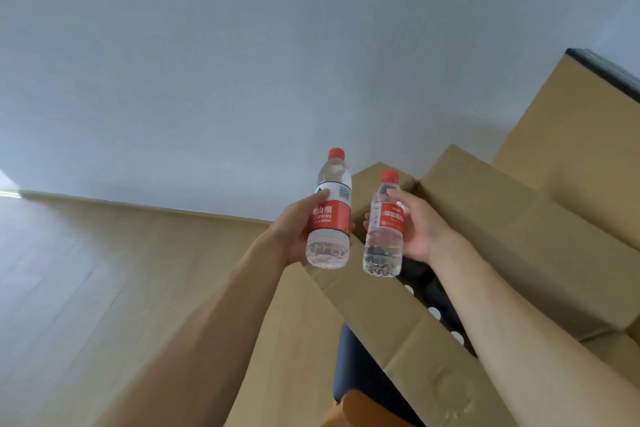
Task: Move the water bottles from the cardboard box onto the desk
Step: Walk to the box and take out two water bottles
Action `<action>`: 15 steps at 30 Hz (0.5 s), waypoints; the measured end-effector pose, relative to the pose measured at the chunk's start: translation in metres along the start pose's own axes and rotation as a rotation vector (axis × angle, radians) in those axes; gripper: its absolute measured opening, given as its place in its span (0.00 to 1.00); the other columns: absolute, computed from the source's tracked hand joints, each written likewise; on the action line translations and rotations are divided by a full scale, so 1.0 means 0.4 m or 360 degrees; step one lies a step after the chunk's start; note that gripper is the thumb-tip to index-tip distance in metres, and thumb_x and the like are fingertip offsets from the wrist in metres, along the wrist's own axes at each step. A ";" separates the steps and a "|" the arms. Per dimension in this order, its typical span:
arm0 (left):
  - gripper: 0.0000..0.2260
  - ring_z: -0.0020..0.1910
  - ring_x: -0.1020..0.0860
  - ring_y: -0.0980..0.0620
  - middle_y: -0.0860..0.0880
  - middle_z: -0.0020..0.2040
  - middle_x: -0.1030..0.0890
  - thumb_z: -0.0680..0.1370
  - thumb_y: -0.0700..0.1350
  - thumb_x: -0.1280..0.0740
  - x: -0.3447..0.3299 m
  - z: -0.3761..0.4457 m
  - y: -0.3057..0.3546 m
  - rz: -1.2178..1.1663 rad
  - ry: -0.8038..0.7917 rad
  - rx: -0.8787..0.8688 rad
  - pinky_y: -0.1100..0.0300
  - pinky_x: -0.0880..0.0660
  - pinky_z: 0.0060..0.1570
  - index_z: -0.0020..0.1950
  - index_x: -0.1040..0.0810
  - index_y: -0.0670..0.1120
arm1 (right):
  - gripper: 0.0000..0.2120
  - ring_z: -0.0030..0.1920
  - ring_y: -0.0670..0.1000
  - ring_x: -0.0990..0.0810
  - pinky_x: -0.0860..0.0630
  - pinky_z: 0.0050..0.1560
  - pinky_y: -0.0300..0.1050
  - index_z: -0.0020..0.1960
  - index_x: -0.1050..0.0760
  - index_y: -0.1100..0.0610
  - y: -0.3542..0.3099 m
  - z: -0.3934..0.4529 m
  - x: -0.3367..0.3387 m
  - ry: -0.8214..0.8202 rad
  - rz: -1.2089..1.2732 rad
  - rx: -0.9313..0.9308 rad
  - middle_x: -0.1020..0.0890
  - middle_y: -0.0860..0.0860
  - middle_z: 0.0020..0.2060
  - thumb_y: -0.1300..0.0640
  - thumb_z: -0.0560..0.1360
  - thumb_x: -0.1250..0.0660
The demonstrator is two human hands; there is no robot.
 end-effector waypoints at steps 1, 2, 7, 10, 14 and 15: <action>0.26 0.48 0.18 0.38 0.36 0.49 0.18 0.75 0.50 0.27 0.023 -0.016 0.006 0.0028 0.0018 -0.0018 0.40 0.21 0.56 0.66 0.27 0.37 | 0.33 0.41 0.57 0.16 0.19 0.48 0.54 0.65 0.27 0.58 0.005 0.007 -0.029 -0.0054 -0.0017 -0.0002 0.18 0.58 0.41 0.54 0.63 0.20; 0.27 0.43 0.17 0.41 0.38 0.47 0.17 0.72 0.50 0.24 0.058 -0.036 0.018 0.0056 0.0047 -0.0043 0.44 0.19 0.52 0.65 0.26 0.37 | 0.32 0.41 0.56 0.16 0.19 0.48 0.53 0.65 0.28 0.58 0.014 0.018 -0.070 -0.0097 -0.0045 -0.0008 0.18 0.58 0.42 0.55 0.64 0.21; 0.27 0.39 0.17 0.46 0.43 0.44 0.17 0.70 0.49 0.22 0.268 -0.151 0.083 -0.0002 0.0214 -0.0183 0.49 0.18 0.41 0.65 0.26 0.42 | 0.21 0.46 0.57 0.17 0.19 0.48 0.54 0.66 0.30 0.61 0.080 0.066 -0.300 -0.0250 -0.0147 -0.0045 0.18 0.60 0.44 0.58 0.76 0.30; 0.29 0.44 0.17 0.40 0.39 0.47 0.17 0.72 0.49 0.21 0.390 -0.230 0.114 -0.0043 0.0304 -0.0268 0.46 0.19 0.44 0.68 0.28 0.43 | 0.16 0.44 0.56 0.16 0.18 0.47 0.53 0.62 0.28 0.61 0.142 0.093 -0.441 -0.0361 -0.0259 -0.0124 0.17 0.59 0.44 0.55 0.78 0.31; 0.28 0.48 0.17 0.34 0.37 0.48 0.16 0.72 0.50 0.21 0.536 -0.340 0.151 -0.0032 0.0457 -0.0385 0.43 0.19 0.45 0.67 0.30 0.49 | 0.20 0.44 0.56 0.17 0.18 0.51 0.53 0.62 0.27 0.62 0.229 0.127 -0.626 -0.0510 -0.0371 -0.0220 0.17 0.59 0.43 0.52 0.75 0.29; 0.27 0.48 0.17 0.34 0.38 0.48 0.16 0.73 0.50 0.22 0.570 -0.369 0.161 -0.0030 0.0500 -0.0413 0.43 0.19 0.45 0.67 0.30 0.50 | 0.21 0.45 0.56 0.18 0.19 0.54 0.54 0.63 0.28 0.62 0.252 0.135 -0.672 -0.0551 -0.0403 -0.0237 0.18 0.58 0.44 0.52 0.75 0.30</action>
Point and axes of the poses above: each hand's wrist, its own z-axis towards the middle knuckle, its own x-axis out of the back of the hand, y = z × x, the point moved 5 cm from there along z, towards the middle knuckle
